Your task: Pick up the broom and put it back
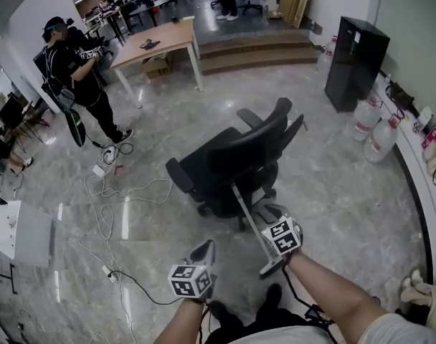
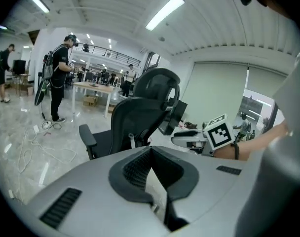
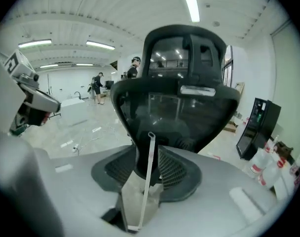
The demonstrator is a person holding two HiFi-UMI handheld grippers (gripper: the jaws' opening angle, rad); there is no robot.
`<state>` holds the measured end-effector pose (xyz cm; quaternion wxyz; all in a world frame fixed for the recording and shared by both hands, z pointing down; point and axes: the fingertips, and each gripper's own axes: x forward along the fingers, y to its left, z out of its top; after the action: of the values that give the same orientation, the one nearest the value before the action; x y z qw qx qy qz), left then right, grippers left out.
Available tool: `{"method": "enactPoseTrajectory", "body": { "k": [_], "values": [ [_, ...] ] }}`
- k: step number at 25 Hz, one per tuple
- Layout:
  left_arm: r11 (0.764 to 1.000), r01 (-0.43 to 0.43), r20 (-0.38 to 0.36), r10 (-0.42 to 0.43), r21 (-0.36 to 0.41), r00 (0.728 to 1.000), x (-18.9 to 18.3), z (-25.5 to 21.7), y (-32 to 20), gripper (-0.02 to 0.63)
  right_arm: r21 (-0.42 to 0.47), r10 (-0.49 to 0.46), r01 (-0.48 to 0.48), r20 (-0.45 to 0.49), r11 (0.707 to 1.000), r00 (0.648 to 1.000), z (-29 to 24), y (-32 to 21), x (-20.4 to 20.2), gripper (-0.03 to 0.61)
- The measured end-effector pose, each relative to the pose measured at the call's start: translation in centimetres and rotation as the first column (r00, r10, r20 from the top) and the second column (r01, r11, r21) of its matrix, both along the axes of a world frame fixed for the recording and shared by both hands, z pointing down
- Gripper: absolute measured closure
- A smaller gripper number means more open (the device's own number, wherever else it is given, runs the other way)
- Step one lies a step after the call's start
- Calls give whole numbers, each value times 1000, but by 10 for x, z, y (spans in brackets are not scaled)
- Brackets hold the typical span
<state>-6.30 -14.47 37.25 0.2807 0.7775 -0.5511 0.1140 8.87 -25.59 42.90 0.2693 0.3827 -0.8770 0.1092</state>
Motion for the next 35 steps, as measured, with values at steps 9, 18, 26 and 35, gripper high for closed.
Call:
{"method": "enactPoseTrajectory", "body": {
  "k": [9, 18, 26, 35],
  "values": [
    [963, 27, -36, -18, 269, 999, 70, -184, -12, 609, 189, -176, 130, 253, 973, 951, -226, 49, 16, 511],
    [907, -5, 58, -21, 422, 998, 100, -301, 2, 609, 271, -288, 196, 361, 943, 887, -355, 93, 10, 575],
    [900, 12, 78, -51, 436, 996, 108, -322, -11, 609, 295, -310, 207, 364, 933, 879, -384, 89, 3, 575],
    [897, 30, 68, -66, 440, 995, 115, -322, -17, 609, 280, -317, 218, 381, 935, 868, -383, 87, 9, 575]
  ]
}}
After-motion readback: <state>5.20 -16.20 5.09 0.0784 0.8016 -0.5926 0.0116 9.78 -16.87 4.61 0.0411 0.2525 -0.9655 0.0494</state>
